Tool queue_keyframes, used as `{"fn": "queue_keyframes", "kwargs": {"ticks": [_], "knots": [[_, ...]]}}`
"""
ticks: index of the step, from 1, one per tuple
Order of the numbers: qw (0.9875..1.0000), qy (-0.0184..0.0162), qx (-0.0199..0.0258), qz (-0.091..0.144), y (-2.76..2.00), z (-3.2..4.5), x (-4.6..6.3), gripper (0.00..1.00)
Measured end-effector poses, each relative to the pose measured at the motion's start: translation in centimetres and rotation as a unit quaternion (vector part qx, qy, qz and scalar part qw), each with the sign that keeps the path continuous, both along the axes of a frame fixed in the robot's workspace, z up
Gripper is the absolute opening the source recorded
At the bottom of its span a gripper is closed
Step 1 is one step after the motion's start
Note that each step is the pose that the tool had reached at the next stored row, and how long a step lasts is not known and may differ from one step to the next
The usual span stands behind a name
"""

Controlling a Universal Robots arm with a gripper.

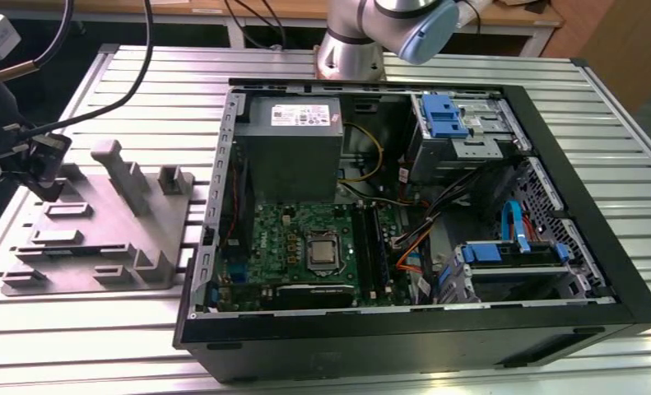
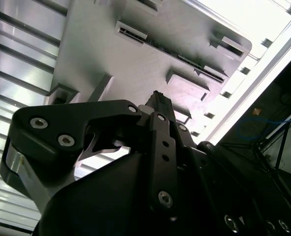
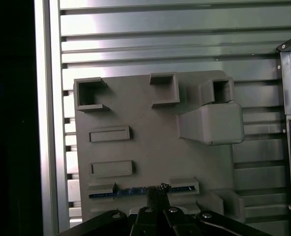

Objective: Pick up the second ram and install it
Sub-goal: 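Pick up the second ram and move it above second insertion slot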

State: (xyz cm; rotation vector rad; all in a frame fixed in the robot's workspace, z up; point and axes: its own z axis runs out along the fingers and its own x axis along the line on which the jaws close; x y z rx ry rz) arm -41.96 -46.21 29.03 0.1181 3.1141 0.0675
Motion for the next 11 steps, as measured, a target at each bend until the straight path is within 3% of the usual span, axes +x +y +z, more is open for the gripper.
{"fn": "queue_keyframes", "kwargs": {"ticks": [11], "knots": [[1.0,-0.0001,0.0001,0.0,0.01,-0.07,0.02,0.11]]}}
